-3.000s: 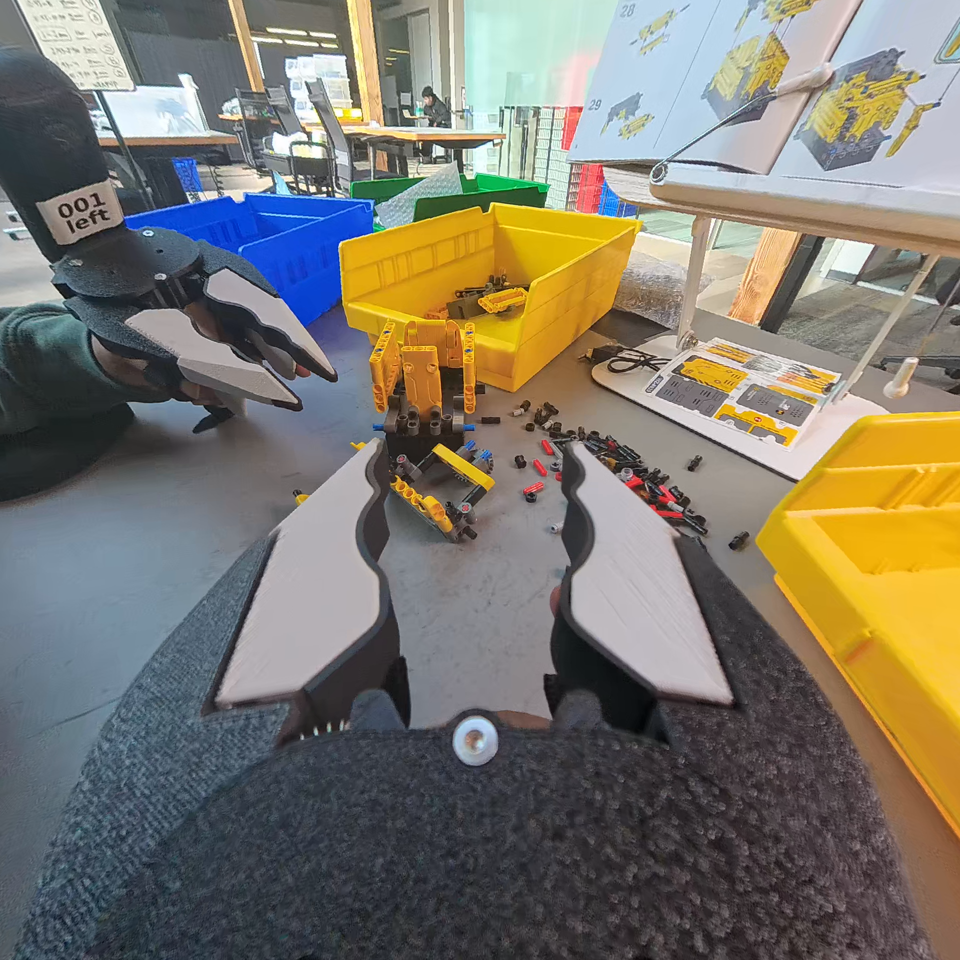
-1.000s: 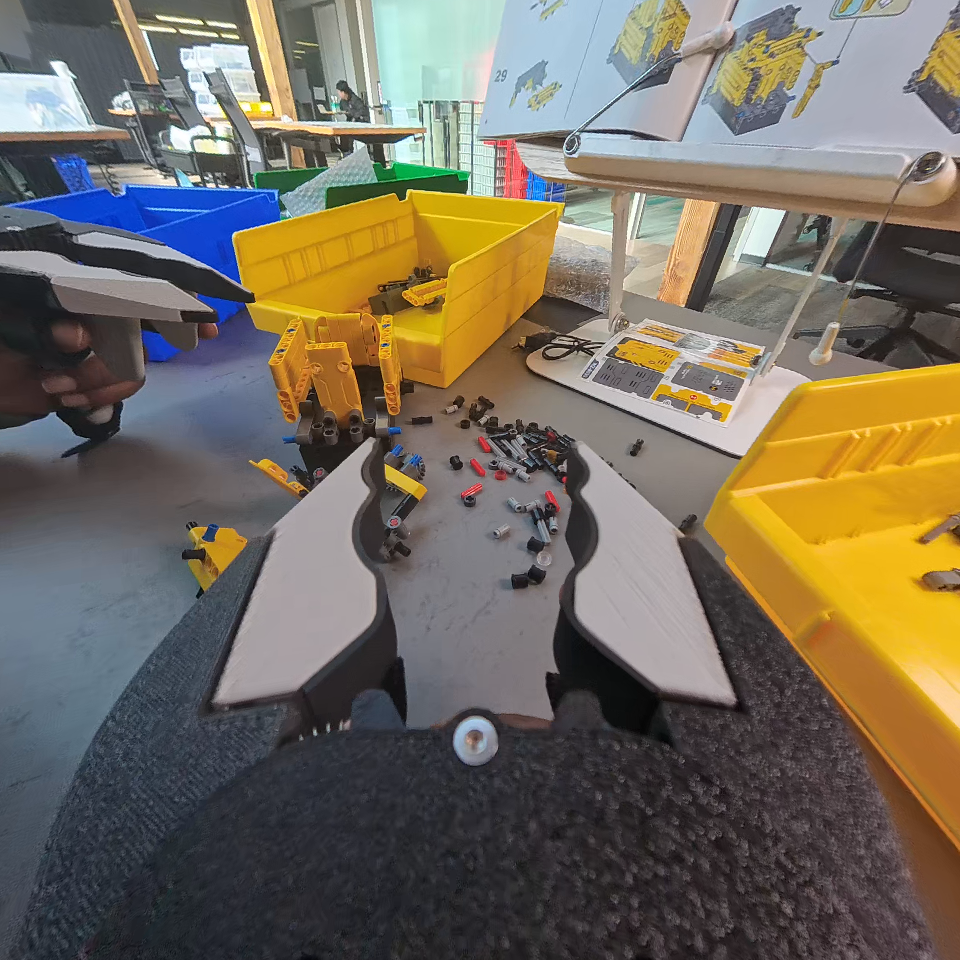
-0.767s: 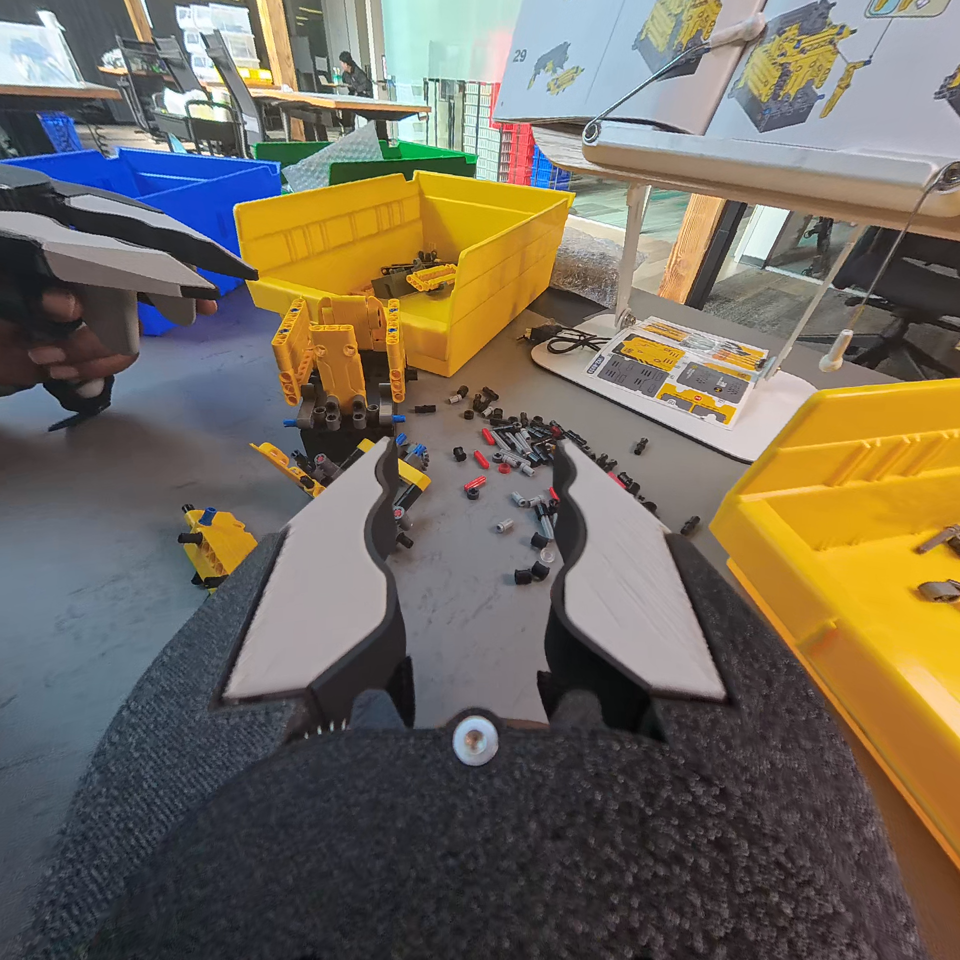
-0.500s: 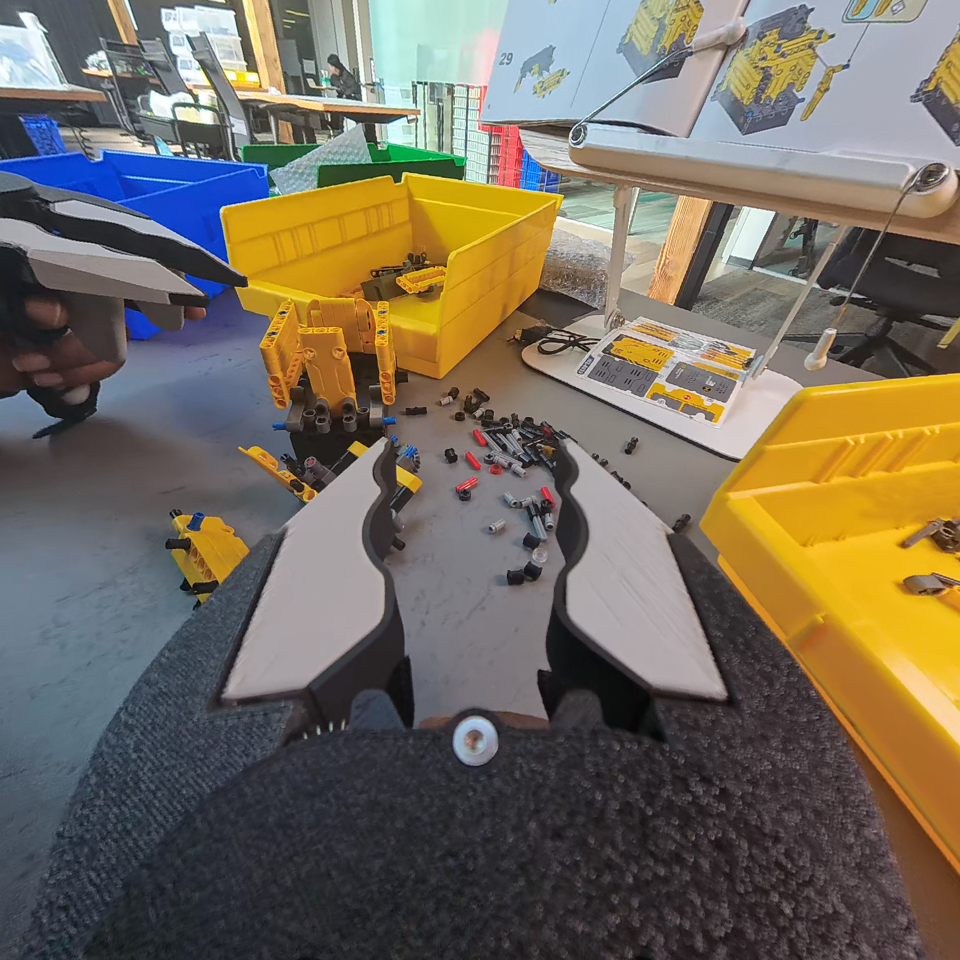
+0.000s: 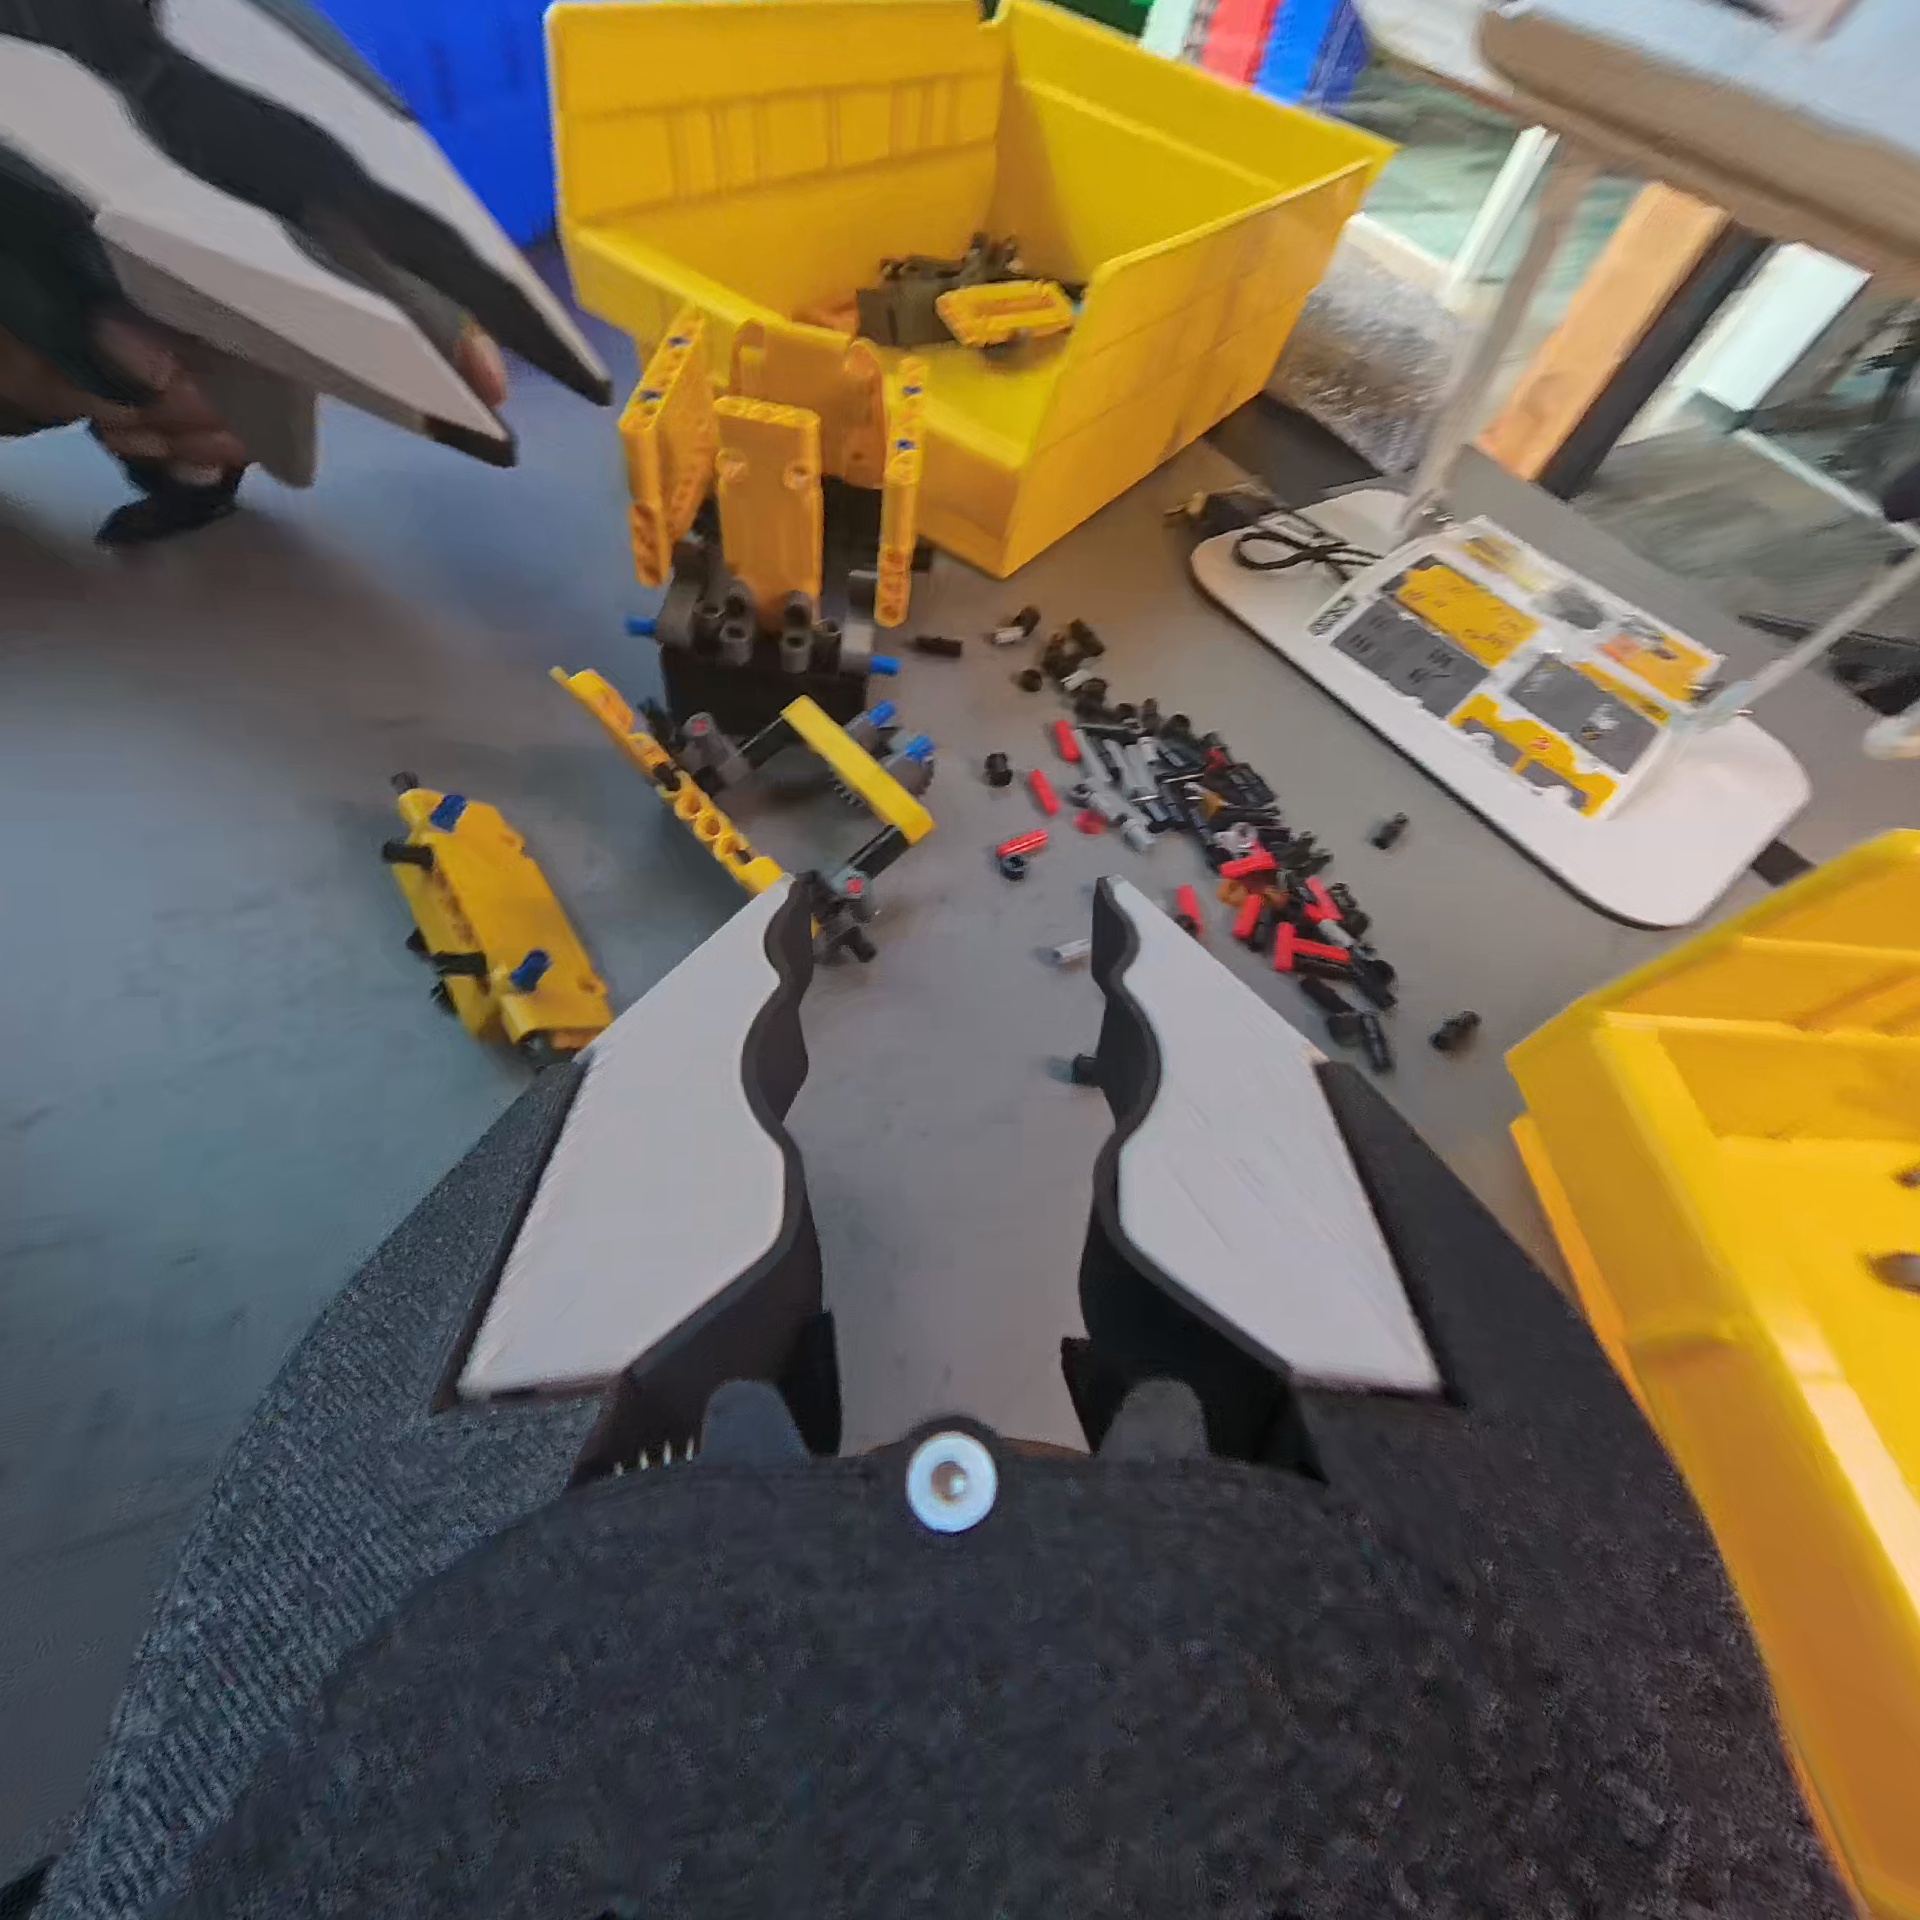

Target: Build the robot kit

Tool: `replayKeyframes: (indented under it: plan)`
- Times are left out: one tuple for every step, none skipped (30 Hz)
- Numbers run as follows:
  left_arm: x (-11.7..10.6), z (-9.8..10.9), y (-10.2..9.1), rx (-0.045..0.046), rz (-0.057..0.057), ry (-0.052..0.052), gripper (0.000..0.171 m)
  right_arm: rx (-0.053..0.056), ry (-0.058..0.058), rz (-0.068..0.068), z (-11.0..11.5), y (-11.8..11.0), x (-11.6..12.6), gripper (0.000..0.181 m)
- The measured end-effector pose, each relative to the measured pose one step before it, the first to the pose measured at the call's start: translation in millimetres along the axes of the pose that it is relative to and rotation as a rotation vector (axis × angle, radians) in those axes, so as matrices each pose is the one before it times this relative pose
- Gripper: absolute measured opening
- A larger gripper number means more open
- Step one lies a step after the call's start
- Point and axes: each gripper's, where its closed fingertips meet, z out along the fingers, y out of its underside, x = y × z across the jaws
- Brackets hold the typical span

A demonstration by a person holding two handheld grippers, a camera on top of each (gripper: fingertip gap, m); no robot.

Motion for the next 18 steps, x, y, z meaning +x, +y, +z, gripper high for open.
replayKeyframes:
  plan:
    - [3.91, 2.35, 2.16, -0.01818, 0.0192, 0.0139, 0.026, -0.0353, -0.0714, -0.0241, 1.25, 3.70, -10.94, 0.053]
    - [4.25, 1.94, 1.85, -0.01465, 0.0216, 0.0156, 0.025, -0.0357, -0.0411, -0.0255, 1.55, 3.27, -6.39, 0.053]
    - [5.19, 1.89, 2.13, -0.01621, 0.0220, 0.0208, 0.025, -0.0272, -0.0241, -0.0416, 1.48, 1.99, -3.70, 0.051]
    - [3.81, 1.76, 1.83, -0.01510, 0.0216, 0.0115, 0.025, -0.0204, -0.0201, -0.0495, 1.43, 0.81, -2.87, 0.046]
    - [2.09, 1.52, 1.51, -0.01258, 0.0204, -0.0015, 0.025, -0.0162, -0.0168, -0.0432, 1.86, -0.55, -1.80, 0.040]
    - [1.96, 1.39, 1.45, -0.01206, 0.0183, -0.0009, 0.024, -0.0086, -0.0178, -0.0358, 2.46, -2.48, -1.72, 0.037]
    - [2.00, 1.40, 1.39, -0.01173, 0.0160, 0.0019, 0.024, -0.0052, -0.0165, -0.0305, 3.12, -3.54, -1.94, 0.034]
    - [1.82, 1.20, 1.12, -0.00976, 0.0143, 0.0015, 0.024, -0.0116, -0.0141, -0.0342, 3.64, -2.72, -2.68, 0.028]
    - [1.46, 1.00, 1.05, -0.00843, 0.0129, -0.0001, 0.024, -0.0239, -0.0041, -0.0553, 3.72, -0.34, -2.67, 0.010]
    - [1.46, 0.80, 0.83, -0.00699, 0.0128, 0.0001, 0.024, -0.0148, 0.0072, -0.0789, 2.44, -0.39, -3.33, 0.007]
    - [1.87, 0.56, 0.49, -0.00475, 0.0148, 0.0017, 0.024, 0.0036, 0.0149, -0.0758, 0.19, -1.83, -3.21, 0.006]
    - [2.54, 0.27, 0.24, -0.00313, 0.0185, 0.0031, 0.024, 0.0190, 0.0143, -0.0521, -1.46, -3.02, -3.53, 0.006]
    - [3.09, 0.35, 0.09, -0.00220, 0.0226, 0.0038, 0.024, 0.0329, 0.0214, -0.0348, -3.16, -4.43, -2.06, 0.006]
    - [2.80, 0.23, 0.04, -0.00220, 0.0242, -0.0005, 0.023, 0.0330, 0.0261, -0.0227, -4.45, -4.74, -0.31, 0.006]
    - [2.67, 0.51, 0.22, -0.00341, 0.0236, 0.0000, 0.023, 0.0217, 0.0248, -0.0142, -4.99, -3.88, 0.69, 0.006]
    - [2.64, 0.86, -0.08, -0.00242, 0.0207, 0.0024, 0.023, 0.0131, 0.0248, -0.0092, -5.24, -3.66, 2.16, 0.006]
    - [1.84, 0.99, -0.86, 0.00114, 0.0152, 0.0009, 0.023, 0.0118, 0.0199, -0.0080, -5.41, -4.56, 2.26, 0.006]
    - [1.65, 0.92, -1.49, 0.00522, 0.0081, 0.0037, 0.023, 0.0122, 0.0095, -0.0040, -5.22, -5.04, 1.35, 0.006]
